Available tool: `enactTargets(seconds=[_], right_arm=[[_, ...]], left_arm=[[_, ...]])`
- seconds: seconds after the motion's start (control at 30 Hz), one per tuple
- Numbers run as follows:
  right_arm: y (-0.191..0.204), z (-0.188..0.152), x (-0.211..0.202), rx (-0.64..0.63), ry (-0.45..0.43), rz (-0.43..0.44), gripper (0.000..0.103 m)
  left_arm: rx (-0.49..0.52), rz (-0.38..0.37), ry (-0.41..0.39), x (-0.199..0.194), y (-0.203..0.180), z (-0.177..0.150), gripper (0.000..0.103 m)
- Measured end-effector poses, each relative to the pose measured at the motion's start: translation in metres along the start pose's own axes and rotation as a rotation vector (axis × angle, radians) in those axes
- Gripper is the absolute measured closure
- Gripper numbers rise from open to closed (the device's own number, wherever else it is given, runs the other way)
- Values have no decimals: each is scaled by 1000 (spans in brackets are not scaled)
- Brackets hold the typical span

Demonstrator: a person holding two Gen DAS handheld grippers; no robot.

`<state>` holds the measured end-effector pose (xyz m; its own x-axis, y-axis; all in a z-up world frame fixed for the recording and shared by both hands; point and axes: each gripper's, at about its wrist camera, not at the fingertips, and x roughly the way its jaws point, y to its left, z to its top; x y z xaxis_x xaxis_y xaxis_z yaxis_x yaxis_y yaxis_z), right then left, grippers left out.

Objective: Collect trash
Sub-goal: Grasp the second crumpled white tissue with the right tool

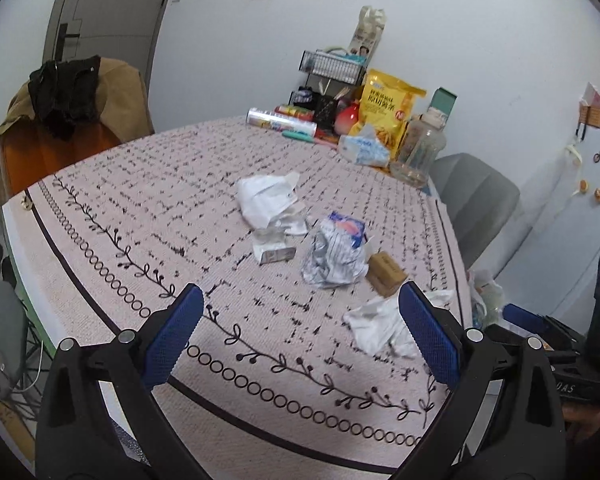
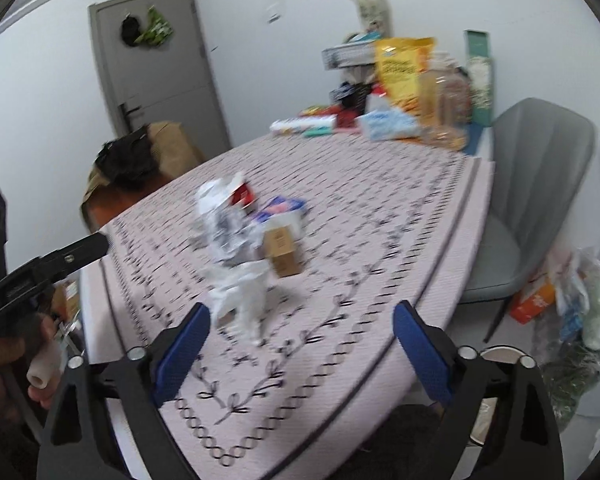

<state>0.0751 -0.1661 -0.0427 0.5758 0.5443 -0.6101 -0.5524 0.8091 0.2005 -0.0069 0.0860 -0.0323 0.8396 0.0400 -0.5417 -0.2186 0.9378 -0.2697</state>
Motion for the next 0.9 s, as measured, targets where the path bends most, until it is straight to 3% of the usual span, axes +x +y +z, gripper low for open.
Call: enactTargets(seconds=[0.17,0.27,0.33,0.4,0.47,0.9], right_arm=[[17,4,32,-3,60,84,23],[21,6,54,5,89,110,33],[18,7,70,28,115,123,44],[14,7,82,51,153,159,73],[12,7,89,45,178,170,89],[-26,13,52,65,119,159,93]], left_arm=[[4,12,27,9,5,0,6],[3,16,40,16,7,2,7],[2,16,53,25,7,5,7],[1,10,63,32,5,9,8],[1,0,72,41,3,13,8],[35,-35,136,103,-21,28,11]])
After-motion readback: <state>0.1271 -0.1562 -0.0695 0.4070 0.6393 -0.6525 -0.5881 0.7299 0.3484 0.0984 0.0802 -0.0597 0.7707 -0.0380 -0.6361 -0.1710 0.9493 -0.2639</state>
